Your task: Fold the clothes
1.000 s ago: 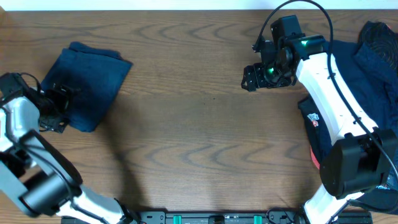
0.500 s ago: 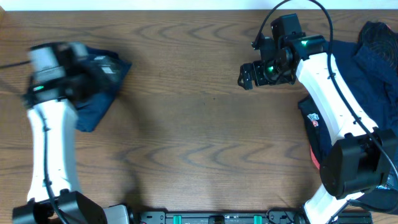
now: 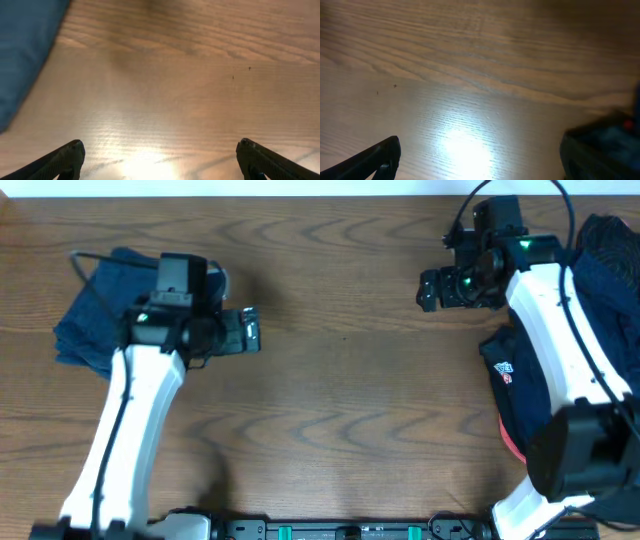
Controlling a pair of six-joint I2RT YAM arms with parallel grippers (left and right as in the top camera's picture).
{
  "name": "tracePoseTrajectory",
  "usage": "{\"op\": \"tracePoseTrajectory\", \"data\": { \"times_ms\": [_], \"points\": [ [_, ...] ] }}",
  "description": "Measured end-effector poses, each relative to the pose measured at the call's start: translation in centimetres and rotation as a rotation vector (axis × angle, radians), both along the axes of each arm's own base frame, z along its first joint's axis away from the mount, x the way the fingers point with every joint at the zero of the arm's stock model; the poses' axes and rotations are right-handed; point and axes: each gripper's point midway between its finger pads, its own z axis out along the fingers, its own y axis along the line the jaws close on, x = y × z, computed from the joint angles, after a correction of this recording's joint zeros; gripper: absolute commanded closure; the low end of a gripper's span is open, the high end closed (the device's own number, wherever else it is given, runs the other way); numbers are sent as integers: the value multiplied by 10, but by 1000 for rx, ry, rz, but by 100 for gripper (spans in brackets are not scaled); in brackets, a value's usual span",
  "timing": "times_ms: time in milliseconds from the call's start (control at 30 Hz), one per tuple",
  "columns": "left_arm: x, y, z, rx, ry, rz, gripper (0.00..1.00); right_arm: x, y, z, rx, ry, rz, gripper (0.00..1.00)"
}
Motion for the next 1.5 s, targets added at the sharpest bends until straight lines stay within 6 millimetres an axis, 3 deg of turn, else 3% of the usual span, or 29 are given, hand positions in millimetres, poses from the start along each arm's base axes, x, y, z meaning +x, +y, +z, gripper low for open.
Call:
{"op": "tracePoseTrajectory", "data": {
  "times_ms": [267, 400, 633, 767, 900, 1233, 1500],
  "points": [
    [-39, 11, 84, 6, -295, 23, 2, -23, -10, 99, 0, -336, -22, 1],
    [-67, 17, 94, 10, -393, 36, 2, -52, -17, 115, 1, -465, -40, 1],
    [-101, 22, 58, 19, -400, 45, 2, -126, -37, 106, -32, -590, -87, 1],
    [-108, 23, 45, 24, -348, 46, 2, -151, -41, 107, -29, -640, -95, 1],
    [-111, 23, 42, 26, -332, 46, 2, -174, -44, 96, -36, -595, -93, 1],
    [-111, 23, 42, 26, -332, 46, 2, -204, -48, 60, -68, -412, -83, 1],
    [-111, 23, 42, 26, -331, 46, 2, -194, -48, 70, -65, -470, -91, 1]
  ]
}}
